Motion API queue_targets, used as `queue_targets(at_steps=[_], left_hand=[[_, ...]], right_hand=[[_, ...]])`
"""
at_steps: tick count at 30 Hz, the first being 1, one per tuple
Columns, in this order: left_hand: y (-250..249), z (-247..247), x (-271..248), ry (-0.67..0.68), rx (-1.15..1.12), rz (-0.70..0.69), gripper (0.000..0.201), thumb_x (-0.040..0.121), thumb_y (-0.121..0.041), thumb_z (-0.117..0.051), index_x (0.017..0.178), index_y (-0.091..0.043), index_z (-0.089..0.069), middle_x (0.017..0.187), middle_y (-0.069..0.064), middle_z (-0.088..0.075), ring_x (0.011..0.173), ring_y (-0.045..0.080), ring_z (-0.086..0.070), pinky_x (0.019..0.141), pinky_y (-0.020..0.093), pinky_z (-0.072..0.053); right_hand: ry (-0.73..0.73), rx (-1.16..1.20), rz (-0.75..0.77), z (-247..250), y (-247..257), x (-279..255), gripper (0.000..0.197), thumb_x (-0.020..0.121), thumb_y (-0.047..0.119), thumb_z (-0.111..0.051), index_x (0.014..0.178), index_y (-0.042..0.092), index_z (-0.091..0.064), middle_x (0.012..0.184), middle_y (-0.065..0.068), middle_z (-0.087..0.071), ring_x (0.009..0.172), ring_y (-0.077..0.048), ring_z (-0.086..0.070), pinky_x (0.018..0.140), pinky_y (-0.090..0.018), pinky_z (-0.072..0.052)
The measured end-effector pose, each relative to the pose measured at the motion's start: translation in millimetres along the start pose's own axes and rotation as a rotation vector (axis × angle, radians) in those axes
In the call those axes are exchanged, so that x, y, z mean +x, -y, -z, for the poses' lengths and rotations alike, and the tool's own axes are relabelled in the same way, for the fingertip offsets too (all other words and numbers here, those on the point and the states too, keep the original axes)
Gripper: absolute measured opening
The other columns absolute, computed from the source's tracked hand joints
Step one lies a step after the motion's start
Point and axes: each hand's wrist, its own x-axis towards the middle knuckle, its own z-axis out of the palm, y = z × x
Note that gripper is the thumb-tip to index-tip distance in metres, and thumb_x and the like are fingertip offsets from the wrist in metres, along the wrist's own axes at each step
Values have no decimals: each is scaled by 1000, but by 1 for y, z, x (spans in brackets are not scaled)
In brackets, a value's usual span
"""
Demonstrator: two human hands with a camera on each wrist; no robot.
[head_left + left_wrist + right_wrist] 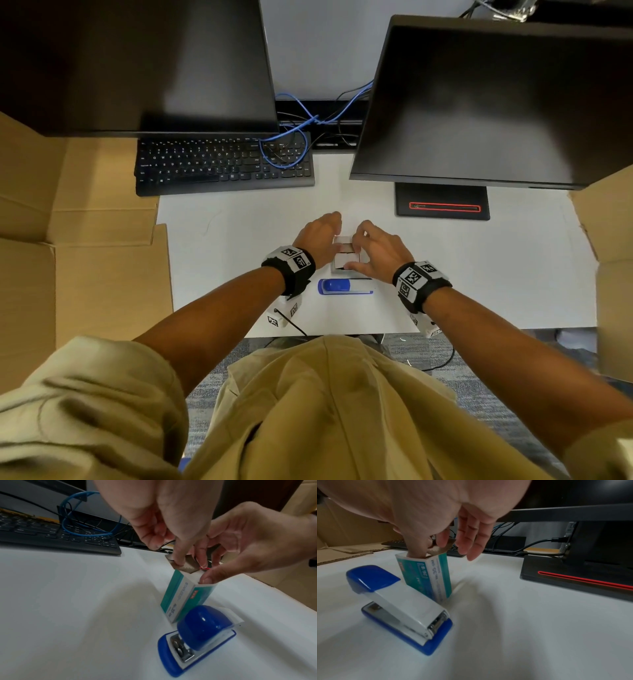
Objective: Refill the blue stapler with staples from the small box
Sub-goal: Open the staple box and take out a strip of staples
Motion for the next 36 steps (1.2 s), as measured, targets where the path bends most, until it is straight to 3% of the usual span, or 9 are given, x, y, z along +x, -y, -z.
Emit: queue_targets(at_steps=[3, 5, 10, 18, 24, 27, 30, 32, 36], left_hand=[[-6, -3, 1, 97, 45, -75, 21, 80, 5, -50, 76, -15, -44, 77, 2, -52, 71, 24, -50, 61, 32, -38], [-6, -5, 0, 156, 14, -86, 21, 80, 1, -53, 75, -18, -44, 79, -2, -50, 72, 20, -48, 64, 28, -37], [0, -13, 0, 217, 51, -68, 23, 78, -25, -68, 85, -17, -47, 86, -1, -47, 76, 19, -49, 67, 29, -41], [-7, -20, -3, 174, 144, 56, 38, 73, -33, -71, 104, -13, -59, 99, 7, -59, 88, 24, -59, 76, 34, -50], [-14, -22, -5, 166, 99, 75, 34, 72, -24, -71, 100, -10, -59, 100, 10, -63, 90, 29, -63, 76, 37, -56], [-13, -20, -5, 139, 91, 49, 24, 80, -14, -65, 102, -7, -56, 100, 13, -63, 90, 31, -63, 72, 34, -49], [-7, -17, -6, 149, 121, -6, 8, 85, -4, -55, 91, -6, -59, 96, 16, -61, 91, 35, -62, 72, 34, -46], [0, -16, -5, 189, 126, -61, 12, 87, -5, -55, 95, -7, -64, 107, 15, -60, 99, 37, -60, 81, 37, -49], [8, -13, -3, 347, 183, -102, 39, 93, -9, -54, 130, -18, -59, 150, 10, -37, 128, 33, -46, 106, 40, -41]], right_hand=[[-9, 15, -9, 0, 3, 1, 44, 80, 43, -73, 107, 13, -55, 121, -6, -44, 73, -23, -53, 69, -35, -53], [13, 33, -24, 0, 5, 2, 42, 83, 36, -71, 109, 9, -54, 118, -8, -46, 72, -24, -54, 69, -35, -53], [130, 58, -77, 4, 17, 6, 43, 84, 42, -69, 108, 8, -57, 103, -9, -53, 84, -27, -58, 75, -38, -52], [169, 11, -67, 7, 37, 14, 23, 84, 15, -68, 104, 4, -64, 102, -15, -59, 89, -31, -62, 72, -32, -47], [182, 136, -171, 8, 36, 12, 19, 77, 21, -72, 77, 15, -54, 84, -8, -57, 72, -23, -57, 65, -29, -46], [142, 292, -252, 11, 29, 8, 23, 78, 27, -69, 94, 13, -61, 96, -11, -63, 82, -26, -61, 71, -34, -53], [112, 438, -223, 15, 17, 2, 29, 81, 11, -61, 108, 17, -55, 102, -15, -63, 88, -31, -63, 74, -38, -57], [112, 459, -168, 18, 10, -2, 31, 83, 1, -55, 105, 22, -52, 106, -14, -63, 89, -31, -63, 77, -40, -59], [111, 367, -97, 15, 4, -1, 33, 82, -6, -56, 97, 22, -66, 108, -10, -64, 94, -30, -62, 83, -40, -56]])
